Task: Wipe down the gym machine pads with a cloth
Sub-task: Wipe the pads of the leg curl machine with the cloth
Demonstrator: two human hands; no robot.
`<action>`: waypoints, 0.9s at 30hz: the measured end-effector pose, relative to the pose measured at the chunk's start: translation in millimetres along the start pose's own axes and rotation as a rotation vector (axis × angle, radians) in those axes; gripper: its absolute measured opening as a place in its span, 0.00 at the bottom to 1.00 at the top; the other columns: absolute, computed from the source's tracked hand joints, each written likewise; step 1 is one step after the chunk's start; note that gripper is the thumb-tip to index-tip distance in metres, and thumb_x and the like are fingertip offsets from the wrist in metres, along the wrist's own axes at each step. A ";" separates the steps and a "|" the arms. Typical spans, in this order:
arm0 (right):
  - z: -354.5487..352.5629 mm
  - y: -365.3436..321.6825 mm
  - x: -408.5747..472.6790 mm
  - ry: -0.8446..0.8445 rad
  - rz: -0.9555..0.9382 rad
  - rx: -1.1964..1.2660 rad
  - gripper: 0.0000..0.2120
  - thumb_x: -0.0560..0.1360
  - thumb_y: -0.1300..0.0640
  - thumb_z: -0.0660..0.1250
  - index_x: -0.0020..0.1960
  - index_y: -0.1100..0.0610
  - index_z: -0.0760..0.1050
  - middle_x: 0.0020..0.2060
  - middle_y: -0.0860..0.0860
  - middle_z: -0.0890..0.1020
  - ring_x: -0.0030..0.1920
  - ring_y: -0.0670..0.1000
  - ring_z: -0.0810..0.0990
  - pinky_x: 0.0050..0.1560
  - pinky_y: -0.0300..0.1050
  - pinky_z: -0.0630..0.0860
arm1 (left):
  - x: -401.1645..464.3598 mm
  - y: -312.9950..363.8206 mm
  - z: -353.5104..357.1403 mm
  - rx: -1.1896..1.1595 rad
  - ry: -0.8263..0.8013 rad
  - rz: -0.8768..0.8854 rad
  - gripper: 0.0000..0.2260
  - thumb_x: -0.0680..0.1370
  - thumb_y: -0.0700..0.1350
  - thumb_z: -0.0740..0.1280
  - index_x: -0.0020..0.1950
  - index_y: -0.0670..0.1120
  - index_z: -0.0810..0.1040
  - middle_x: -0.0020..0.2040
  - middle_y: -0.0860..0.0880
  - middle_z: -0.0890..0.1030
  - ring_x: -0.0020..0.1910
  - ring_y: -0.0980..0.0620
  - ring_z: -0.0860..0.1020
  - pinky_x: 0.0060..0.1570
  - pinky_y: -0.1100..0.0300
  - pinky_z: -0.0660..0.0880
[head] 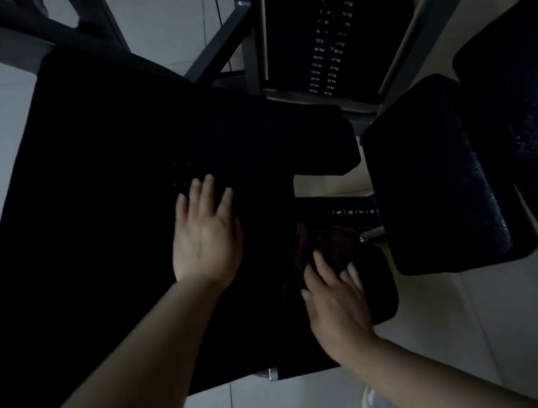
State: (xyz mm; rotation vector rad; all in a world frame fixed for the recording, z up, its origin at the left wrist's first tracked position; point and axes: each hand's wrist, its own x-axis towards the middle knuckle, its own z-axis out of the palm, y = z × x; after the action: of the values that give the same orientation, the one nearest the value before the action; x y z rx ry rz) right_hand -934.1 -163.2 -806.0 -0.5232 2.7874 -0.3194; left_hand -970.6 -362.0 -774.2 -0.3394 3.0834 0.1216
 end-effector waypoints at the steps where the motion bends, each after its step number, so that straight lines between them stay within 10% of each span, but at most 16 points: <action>1: -1.6 -12.9 5.7 -0.035 0.037 0.029 0.20 0.79 0.52 0.58 0.66 0.60 0.72 0.71 0.59 0.67 0.65 0.63 0.72 0.73 0.56 0.55 | -19.4 4.6 4.1 0.000 -0.007 0.031 0.22 0.81 0.48 0.53 0.75 0.45 0.63 0.77 0.42 0.56 0.77 0.44 0.51 0.75 0.49 0.48; 4: -2.1 -26.5 29.5 -0.170 0.120 0.046 0.28 0.81 0.45 0.47 0.77 0.59 0.50 0.77 0.56 0.48 0.74 0.60 0.56 0.75 0.54 0.43 | -47.1 10.7 13.3 0.016 -0.025 0.080 0.24 0.80 0.49 0.49 0.73 0.43 0.66 0.76 0.40 0.61 0.76 0.43 0.57 0.74 0.47 0.54; 9: -4.1 28.6 36.9 -0.114 -0.005 -0.068 0.39 0.73 0.38 0.31 0.73 0.56 0.59 0.71 0.51 0.64 0.66 0.58 0.67 0.71 0.50 0.54 | -43.3 12.3 14.6 -0.008 0.010 0.075 0.25 0.79 0.49 0.48 0.72 0.42 0.68 0.75 0.39 0.63 0.75 0.42 0.58 0.74 0.45 0.55; 14: 4.4 101.1 35.0 -0.115 0.156 -0.018 0.23 0.82 0.47 0.45 0.73 0.57 0.60 0.72 0.51 0.64 0.65 0.57 0.67 0.65 0.48 0.61 | -44.8 9.6 17.0 -0.079 0.065 0.079 0.25 0.78 0.49 0.48 0.67 0.41 0.74 0.72 0.39 0.68 0.74 0.41 0.62 0.73 0.45 0.56; 20: 18.1 29.2 17.3 0.028 0.282 0.285 0.19 0.82 0.53 0.51 0.72 0.52 0.64 0.75 0.42 0.58 0.70 0.60 0.62 0.68 0.50 0.55 | -45.9 13.2 17.7 -0.116 0.092 0.065 0.26 0.79 0.51 0.47 0.67 0.40 0.74 0.71 0.38 0.69 0.73 0.40 0.62 0.73 0.43 0.56; 27: 9.1 -30.4 13.4 -0.060 0.032 0.241 0.29 0.78 0.40 0.36 0.77 0.46 0.46 0.76 0.38 0.40 0.71 0.59 0.58 0.70 0.53 0.51 | -46.8 12.4 18.1 -0.091 0.088 0.069 0.20 0.80 0.45 0.53 0.68 0.40 0.72 0.72 0.38 0.67 0.74 0.41 0.60 0.74 0.45 0.55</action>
State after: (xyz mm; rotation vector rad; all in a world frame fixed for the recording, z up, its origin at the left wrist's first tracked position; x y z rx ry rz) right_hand -933.5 -197.5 -809.6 -0.4224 2.6471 -0.6114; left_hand -927.2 -338.3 -789.2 -0.2488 3.1845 0.2561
